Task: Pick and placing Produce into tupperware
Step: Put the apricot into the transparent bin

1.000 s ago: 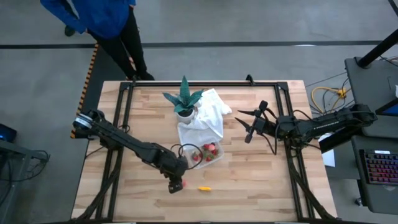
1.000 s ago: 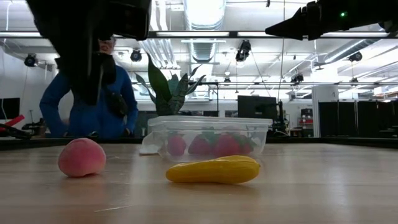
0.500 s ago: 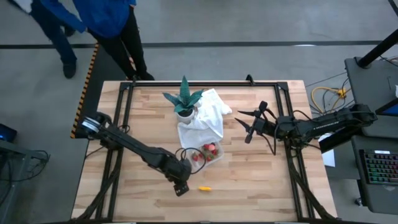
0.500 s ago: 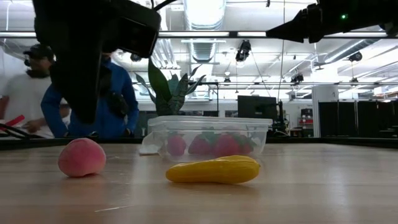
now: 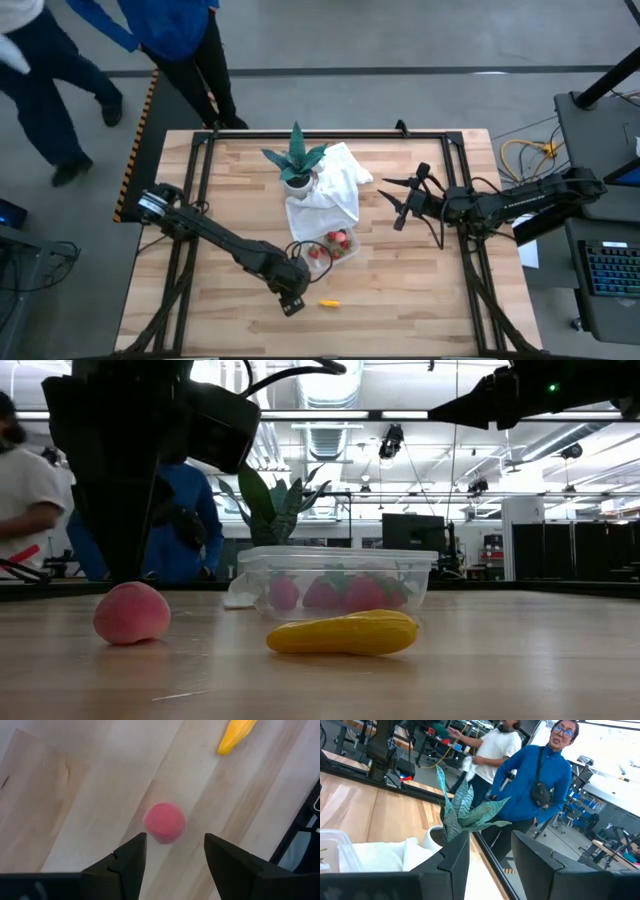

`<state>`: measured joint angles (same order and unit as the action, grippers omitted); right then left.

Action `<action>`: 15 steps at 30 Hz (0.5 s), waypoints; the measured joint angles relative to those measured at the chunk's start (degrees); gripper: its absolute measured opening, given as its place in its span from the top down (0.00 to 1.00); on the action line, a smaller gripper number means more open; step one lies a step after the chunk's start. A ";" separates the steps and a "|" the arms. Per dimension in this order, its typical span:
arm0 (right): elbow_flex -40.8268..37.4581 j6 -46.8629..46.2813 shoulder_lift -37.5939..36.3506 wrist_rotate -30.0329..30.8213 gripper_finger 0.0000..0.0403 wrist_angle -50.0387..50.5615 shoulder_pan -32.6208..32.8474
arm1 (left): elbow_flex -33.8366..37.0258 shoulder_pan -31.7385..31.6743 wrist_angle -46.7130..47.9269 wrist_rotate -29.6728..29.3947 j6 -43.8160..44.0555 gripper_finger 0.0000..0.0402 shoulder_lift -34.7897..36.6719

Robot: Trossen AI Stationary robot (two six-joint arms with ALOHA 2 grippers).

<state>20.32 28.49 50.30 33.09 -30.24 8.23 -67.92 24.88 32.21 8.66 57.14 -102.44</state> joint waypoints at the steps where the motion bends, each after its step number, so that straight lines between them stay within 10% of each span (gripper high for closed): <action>1: 0.00 -0.03 0.00 -0.01 0.65 0.00 -0.01 | 0.00 0.06 -0.04 0.07 0.00 0.54 0.02; 15: 0.01 -0.27 0.00 0.00 0.65 0.00 -0.02 | 0.00 0.31 -2.21 1.14 1.78 0.54 -2.09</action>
<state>20.32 28.22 50.30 33.09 -30.24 8.21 -67.92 25.19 30.00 9.80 58.92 -104.53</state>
